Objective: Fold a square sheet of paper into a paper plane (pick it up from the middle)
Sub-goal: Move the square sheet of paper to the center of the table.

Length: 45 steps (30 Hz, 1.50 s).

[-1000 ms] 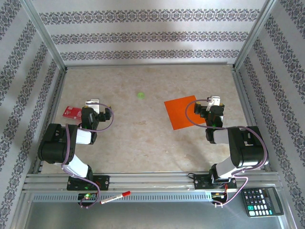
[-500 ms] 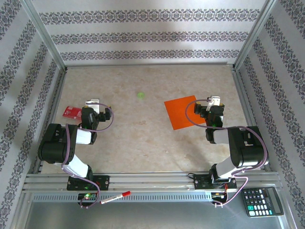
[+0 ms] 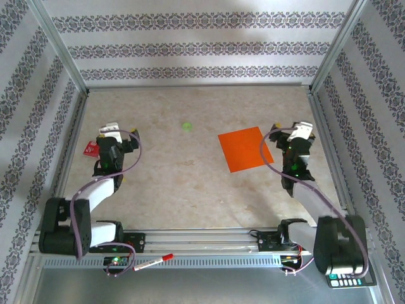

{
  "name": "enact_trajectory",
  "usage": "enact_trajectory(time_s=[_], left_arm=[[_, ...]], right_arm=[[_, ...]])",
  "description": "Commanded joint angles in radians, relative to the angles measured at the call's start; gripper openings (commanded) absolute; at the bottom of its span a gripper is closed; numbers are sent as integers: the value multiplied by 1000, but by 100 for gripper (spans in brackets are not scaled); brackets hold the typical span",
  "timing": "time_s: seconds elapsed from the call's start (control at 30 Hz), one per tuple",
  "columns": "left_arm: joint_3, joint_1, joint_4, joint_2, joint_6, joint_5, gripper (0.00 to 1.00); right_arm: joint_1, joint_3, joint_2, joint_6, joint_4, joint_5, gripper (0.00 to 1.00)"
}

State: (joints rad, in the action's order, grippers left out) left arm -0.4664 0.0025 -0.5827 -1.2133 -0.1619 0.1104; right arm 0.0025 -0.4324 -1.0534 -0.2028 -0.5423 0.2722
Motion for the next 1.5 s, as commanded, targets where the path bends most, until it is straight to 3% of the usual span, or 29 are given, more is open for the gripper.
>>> enact_trajectory(time_s=[0.0,0.1,0.17,0.3,0.4,0.53,0.63,0.9,1.27,1.47], left_arm=[[-61,13,250,76,-205,-46,100],[-100,4,279,84,-330,-264,100],[-129,-22,295,60,-393,-349,100],[-214,-130,406,-2,-410,-340,100],[-263,-203,464,-50,-374,-313,100],[-303,-244,483,-114,-360,-301,100],[-328,-252,498,-150,-360,-313,100],[-327,-254,530,-169,-360,-312,100],[-357,-254,599,-182,-340,-292,100],[-348,-253,612,-167,-331,-272,100]], right_arm=[[-28,-56,75,-210,315,51,98],[9,-116,59,-284,473,-96,92],[90,-167,0,-300,572,-110,90],[275,-264,-170,-292,701,-141,80],[350,-340,-314,-262,760,-166,75],[357,-491,-509,-229,817,-255,65],[347,-608,-638,-209,877,-244,59],[281,-723,-797,-178,962,-288,55],[345,-811,-868,-108,1136,-262,49],[387,-827,-891,-87,1197,-357,45]])
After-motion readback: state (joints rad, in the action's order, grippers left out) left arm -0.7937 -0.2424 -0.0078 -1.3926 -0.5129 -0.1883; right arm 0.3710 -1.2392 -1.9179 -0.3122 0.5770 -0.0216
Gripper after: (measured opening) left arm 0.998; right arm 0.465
